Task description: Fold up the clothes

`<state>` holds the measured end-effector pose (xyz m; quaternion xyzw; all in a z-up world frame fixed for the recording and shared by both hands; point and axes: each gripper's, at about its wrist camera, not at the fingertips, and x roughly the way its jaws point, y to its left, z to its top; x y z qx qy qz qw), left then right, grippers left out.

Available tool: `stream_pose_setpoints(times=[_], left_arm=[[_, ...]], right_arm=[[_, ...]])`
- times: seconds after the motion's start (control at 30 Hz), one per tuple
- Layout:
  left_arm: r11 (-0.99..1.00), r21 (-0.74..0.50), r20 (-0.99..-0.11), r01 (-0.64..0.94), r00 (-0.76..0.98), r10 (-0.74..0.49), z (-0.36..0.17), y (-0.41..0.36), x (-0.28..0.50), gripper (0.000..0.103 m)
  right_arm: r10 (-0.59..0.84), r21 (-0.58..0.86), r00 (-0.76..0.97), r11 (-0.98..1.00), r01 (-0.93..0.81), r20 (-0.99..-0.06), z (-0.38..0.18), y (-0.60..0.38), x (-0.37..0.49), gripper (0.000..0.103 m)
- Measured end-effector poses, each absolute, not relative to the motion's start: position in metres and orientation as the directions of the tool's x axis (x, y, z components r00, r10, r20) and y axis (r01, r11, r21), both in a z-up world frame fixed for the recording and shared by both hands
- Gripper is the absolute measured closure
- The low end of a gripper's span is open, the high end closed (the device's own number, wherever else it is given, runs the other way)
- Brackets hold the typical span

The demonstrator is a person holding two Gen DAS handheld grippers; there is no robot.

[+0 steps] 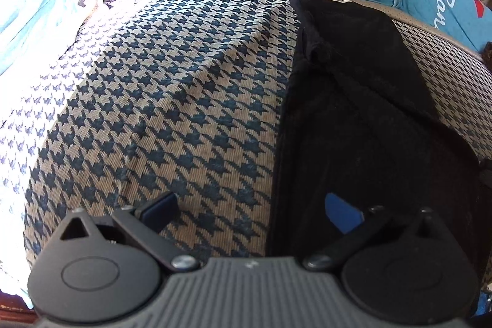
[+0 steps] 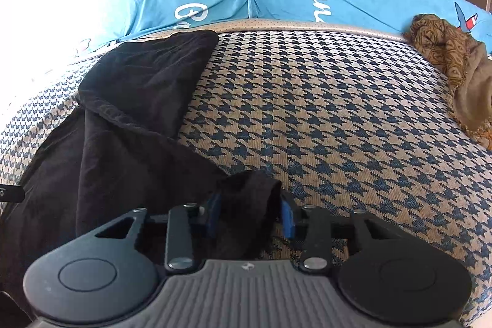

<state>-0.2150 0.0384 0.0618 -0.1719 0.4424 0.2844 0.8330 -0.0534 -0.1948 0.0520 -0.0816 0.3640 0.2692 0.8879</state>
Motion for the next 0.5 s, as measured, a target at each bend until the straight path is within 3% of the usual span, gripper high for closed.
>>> stream_pose_setpoints(times=[0.03, 0.1, 0.5], left_arm=[[0.780, -0.030, -0.834, -0.625, 0.446, 0.325, 0.062, 0.038, -0.216, 0.000], [0.781, -0.019, -0.833, -0.624, 0.442, 0.333, 0.062, 0.036, -0.217, 0.000], [0.771, -0.030, -0.822, -0.636, 0.455, 0.342, 0.064, 0.031, -0.231, 0.000]], right_arm=[[0.426, 0.062, 0.589, 0.842, -0.536, -0.687, 0.052, -0.196, -0.053, 0.091], [0.450, 0.105, 0.579, 0.841, -0.530, -0.680, 0.054, -0.199, -0.054, 0.096], [0.599, 0.218, 0.567, 0.771, -0.598, -0.566, 0.078, -0.194, -0.115, 0.097]])
